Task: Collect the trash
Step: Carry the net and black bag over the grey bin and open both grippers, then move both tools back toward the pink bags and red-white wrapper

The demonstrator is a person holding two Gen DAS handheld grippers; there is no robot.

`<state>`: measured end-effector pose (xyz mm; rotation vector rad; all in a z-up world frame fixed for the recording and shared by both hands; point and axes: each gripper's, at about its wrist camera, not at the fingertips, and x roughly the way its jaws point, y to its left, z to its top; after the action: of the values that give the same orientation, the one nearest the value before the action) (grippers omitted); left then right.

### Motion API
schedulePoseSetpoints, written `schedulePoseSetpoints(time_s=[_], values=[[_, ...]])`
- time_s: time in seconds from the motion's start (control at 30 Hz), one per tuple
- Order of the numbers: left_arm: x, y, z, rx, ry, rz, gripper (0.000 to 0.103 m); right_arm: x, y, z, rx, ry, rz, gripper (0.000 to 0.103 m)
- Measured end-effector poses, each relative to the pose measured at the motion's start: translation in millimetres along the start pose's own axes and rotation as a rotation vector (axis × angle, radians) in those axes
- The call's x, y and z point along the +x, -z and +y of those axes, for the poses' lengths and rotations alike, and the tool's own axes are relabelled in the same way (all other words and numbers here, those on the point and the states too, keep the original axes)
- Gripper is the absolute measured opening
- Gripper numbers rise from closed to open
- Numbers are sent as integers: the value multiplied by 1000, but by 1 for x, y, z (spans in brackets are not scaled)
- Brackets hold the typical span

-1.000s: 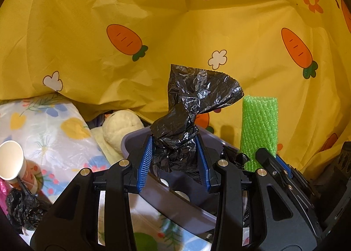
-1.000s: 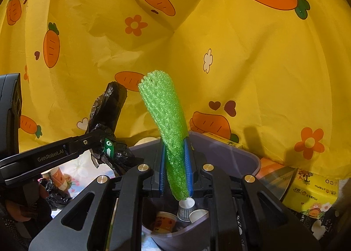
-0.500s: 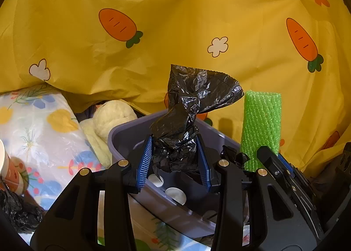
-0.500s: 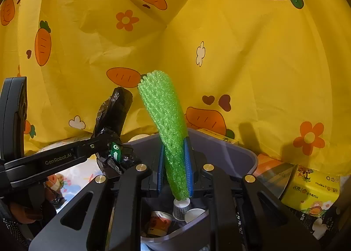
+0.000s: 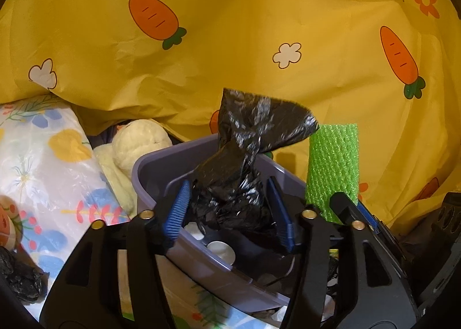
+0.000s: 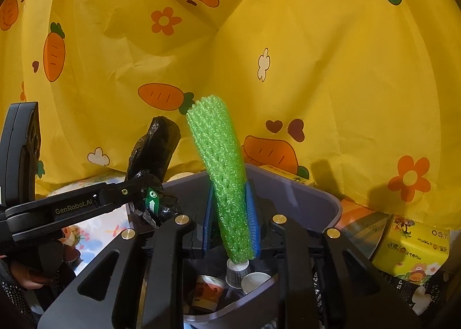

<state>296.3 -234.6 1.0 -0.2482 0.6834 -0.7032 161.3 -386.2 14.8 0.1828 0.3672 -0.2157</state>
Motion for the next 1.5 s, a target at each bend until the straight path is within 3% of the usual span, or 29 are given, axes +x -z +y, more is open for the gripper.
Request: schedulePoseSetpoints(time_s=[0.03, 0.2, 0.43, 0.57, 0.77, 1.1, 1.33, 1.5], values=[[-3, 0, 2, -11, -8, -10, 77, 0, 0, -1, 1, 1, 1, 35], [-20, 2, 10, -23, -58, -62, 91, -2, 1, 0, 3, 14, -15, 50], [-62, 14, 19, -18, -160, -142, 97, -15, 0, 8, -4, 17, -53, 72], [-88, 23, 26, -10, -240, -168, 97, -22, -1, 16, -2, 1, -64, 79], [-130, 41, 44, -35, -337, -192, 97, -41, 4, 40, -30, -59, -73, 85], [-221, 84, 95, -126, -584, -224, 97, -61, 32, 122, -131, -247, -11, 85], [-293, 122, 139, -171, -842, -251, 97, -65, 61, 195, -233, -392, 61, 85], [-341, 139, 166, -261, -968, -305, 97, -65, 79, 250, -331, -489, 109, 85]])
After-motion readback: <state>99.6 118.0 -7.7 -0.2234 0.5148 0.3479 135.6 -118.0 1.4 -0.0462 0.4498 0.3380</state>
